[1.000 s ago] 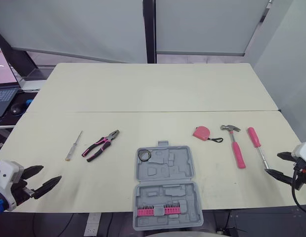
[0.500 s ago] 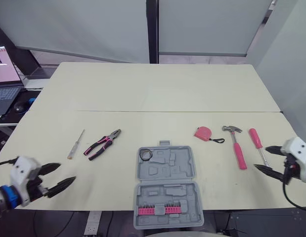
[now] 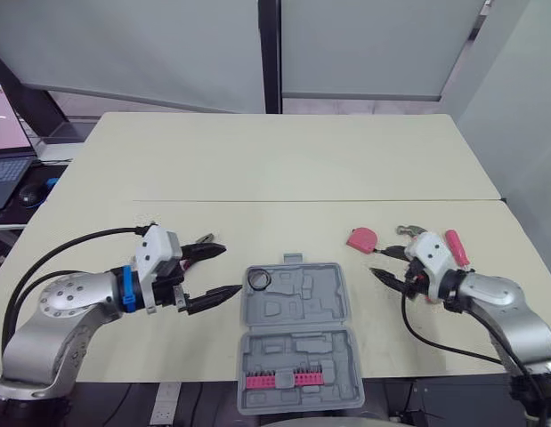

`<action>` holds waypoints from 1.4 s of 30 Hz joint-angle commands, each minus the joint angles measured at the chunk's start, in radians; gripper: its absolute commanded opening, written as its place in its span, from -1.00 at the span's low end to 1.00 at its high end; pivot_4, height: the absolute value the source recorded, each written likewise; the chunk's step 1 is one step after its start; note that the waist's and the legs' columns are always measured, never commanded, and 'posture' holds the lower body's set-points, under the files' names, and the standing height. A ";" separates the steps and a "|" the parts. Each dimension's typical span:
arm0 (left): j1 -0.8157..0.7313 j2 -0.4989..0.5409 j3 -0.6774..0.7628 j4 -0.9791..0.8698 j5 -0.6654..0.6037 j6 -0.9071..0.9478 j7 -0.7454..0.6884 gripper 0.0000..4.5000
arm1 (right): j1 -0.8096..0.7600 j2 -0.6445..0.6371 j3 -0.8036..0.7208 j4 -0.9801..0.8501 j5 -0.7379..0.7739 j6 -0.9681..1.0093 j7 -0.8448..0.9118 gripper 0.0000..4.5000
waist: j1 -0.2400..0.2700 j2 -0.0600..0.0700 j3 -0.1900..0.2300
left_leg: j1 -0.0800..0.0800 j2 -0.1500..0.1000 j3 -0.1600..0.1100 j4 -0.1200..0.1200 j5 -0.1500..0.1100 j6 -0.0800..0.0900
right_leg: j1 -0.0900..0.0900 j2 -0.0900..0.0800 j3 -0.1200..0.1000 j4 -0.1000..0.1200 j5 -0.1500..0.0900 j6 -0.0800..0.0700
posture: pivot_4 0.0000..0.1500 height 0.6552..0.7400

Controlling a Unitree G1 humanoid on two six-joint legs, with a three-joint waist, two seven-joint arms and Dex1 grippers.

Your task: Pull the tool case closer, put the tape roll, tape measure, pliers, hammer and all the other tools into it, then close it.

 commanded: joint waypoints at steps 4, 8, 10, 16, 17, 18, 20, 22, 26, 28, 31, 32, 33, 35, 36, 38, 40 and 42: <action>-0.053 -0.027 -0.075 -0.039 -0.008 -0.011 -0.004 1.00 | -0.164 0.025 0.089 0.221 -0.112 -0.075 -0.014 0.44 | 0.000 0.000 0.000 | 0.000 0.000 0.000 0.000 0.000 0.000 | 0.000 0.000 0.000 0.000 0.000 0.000 | 1.00 1.00; -0.076 -0.042 -0.113 -0.025 0.006 -0.031 -0.004 1.00 | -0.261 0.036 0.118 0.372 -0.133 -0.119 0.019 0.44 | 0.000 0.000 0.000 | 0.000 0.000 0.000 0.000 0.000 0.000 | 0.000 0.000 0.000 0.000 0.000 0.000 | 1.00 1.00; -0.082 -0.051 -0.135 -0.019 0.020 -0.040 -0.003 1.00 | -0.301 0.032 0.139 0.444 -0.153 -0.141 0.042 0.44 | 0.000 0.000 0.000 | 0.000 0.000 0.000 0.000 0.000 0.000 | 0.000 0.000 0.000 0.000 0.000 0.000 | 1.00 1.00; -0.075 -0.061 -0.158 -0.032 0.031 -0.045 0.000 1.00 | -0.350 0.030 0.160 0.534 -0.167 -0.144 0.108 0.44 | 0.000 0.000 0.000 | 0.000 0.000 0.000 0.000 0.000 0.000 | 0.000 0.000 0.000 0.000 0.000 0.000 | 1.00 1.00; -0.074 -0.061 -0.158 -0.034 0.030 -0.045 0.000 1.00 | -0.352 0.027 0.160 0.535 -0.162 -0.141 0.127 0.44 | 0.000 0.000 0.000 | 0.000 0.000 0.000 0.000 0.000 0.000 | 0.000 0.000 0.000 0.000 0.000 0.000 | 1.00 1.00; -0.073 -0.060 -0.158 -0.035 0.029 -0.045 0.000 1.00 | -0.354 0.024 0.159 0.538 -0.164 -0.141 0.133 0.44 | 0.000 0.000 0.000 | 0.000 0.000 0.000 0.000 0.000 0.000 | 0.000 0.000 0.000 0.000 0.000 0.000 | 1.00 1.00; -0.070 -0.058 -0.157 -0.035 0.030 -0.048 -0.001 1.00 | -0.356 0.019 0.162 0.548 -0.176 -0.144 0.140 0.44 | 0.000 0.000 0.000 | 0.000 0.000 0.000 0.000 0.000 0.000 | 0.000 0.000 0.000 0.000 0.000 -0.001 | 1.00 1.00; -0.067 -0.057 -0.156 -0.038 0.029 -0.049 -0.002 1.00 | -0.350 0.013 0.164 0.547 -0.183 -0.146 0.147 0.44 | 0.000 0.000 0.000 | 0.000 0.000 0.000 0.000 0.000 0.000 | 0.000 0.000 0.000 0.000 0.000 -0.001 | 1.00 1.00; -0.065 -0.057 -0.152 -0.040 0.026 -0.050 -0.002 1.00 | -0.339 0.013 0.150 0.544 -0.189 -0.157 0.136 0.44 | 0.000 0.000 0.000 | 0.000 0.000 0.000 0.000 0.000 0.000 | 0.000 0.000 0.000 0.000 0.000 -0.001 | 1.00 1.00; -0.066 -0.057 -0.152 -0.039 0.027 -0.051 -0.002 1.00 | -0.337 0.015 0.149 0.552 -0.201 -0.169 0.122 0.44 | 0.000 0.000 0.000 | 0.000 0.000 0.000 0.000 0.000 0.000 | 0.000 0.000 0.000 0.000 0.000 -0.001 | 1.00 1.00; -0.072 -0.059 -0.155 -0.037 0.027 -0.051 -0.002 1.00 | -0.335 0.025 0.136 0.542 -0.192 -0.176 0.107 0.44 | 0.000 0.000 0.000 | 0.000 0.000 0.000 0.000 0.000 0.000 | 0.000 0.000 0.000 0.000 0.000 -0.001 | 1.00 1.00; -0.075 -0.059 -0.155 -0.035 0.027 -0.050 -0.001 1.00 | -0.335 0.025 0.137 0.540 -0.189 -0.167 0.111 0.44 | 0.000 0.000 0.000 | 0.000 0.000 0.000 0.000 0.000 0.000 | 0.000 0.000 0.000 0.000 0.000 -0.001 | 1.00 1.00; -0.077 -0.060 -0.156 -0.034 0.027 -0.050 -0.002 1.00 | -0.336 0.024 0.140 0.544 -0.191 -0.161 0.114 0.44 | 0.000 0.000 0.000 | 0.000 0.000 0.000 0.000 0.000 0.000 | 0.000 0.000 0.000 0.000 0.000 -0.001 | 1.00 1.00; -0.079 -0.060 -0.158 -0.033 0.027 -0.052 -0.004 1.00 | -0.337 0.022 0.146 0.553 -0.191 -0.144 0.124 0.44 | 0.000 0.000 0.000 | 0.000 0.000 0.000 0.000 0.000 0.000 | 0.000 0.000 0.000 0.000 0.000 -0.001 | 1.00 1.00; -0.080 -0.061 -0.159 -0.033 0.027 -0.052 -0.005 1.00 | -0.338 0.022 0.147 0.555 -0.191 -0.137 0.127 0.44 | 0.000 0.000 0.000 | 0.000 0.000 0.000 0.000 0.000 0.000 | 0.000 0.000 0.000 0.000 0.000 -0.001 | 1.00 1.00; -0.084 -0.063 -0.160 -0.035 0.021 -0.050 -0.009 1.00 | -0.337 0.023 0.147 0.554 -0.187 -0.115 0.134 0.44 | 0.000 0.000 0.000 | 0.000 0.000 0.000 0.000 0.000 0.000 | 0.000 0.000 0.000 0.000 0.000 -0.001 | 1.00 1.00; -0.086 -0.062 -0.162 -0.037 0.019 -0.050 -0.013 1.00 | -0.336 0.026 0.145 0.559 -0.188 -0.091 0.124 0.36 | 0.000 0.000 0.000 | 0.000 0.000 0.000 0.000 0.000 0.000 | 0.000 0.000 0.000 0.000 0.000 -0.001 | 1.00 1.00; -0.086 -0.060 -0.163 -0.036 0.022 -0.052 -0.016 1.00 | -0.335 0.027 0.144 0.559 -0.188 -0.074 0.117 0.20 | 0.000 0.000 0.000 | 0.000 0.000 0.000 0.000 0.000 0.000 | 0.000 0.000 0.000 0.000 0.000 -0.001 | 1.00 1.00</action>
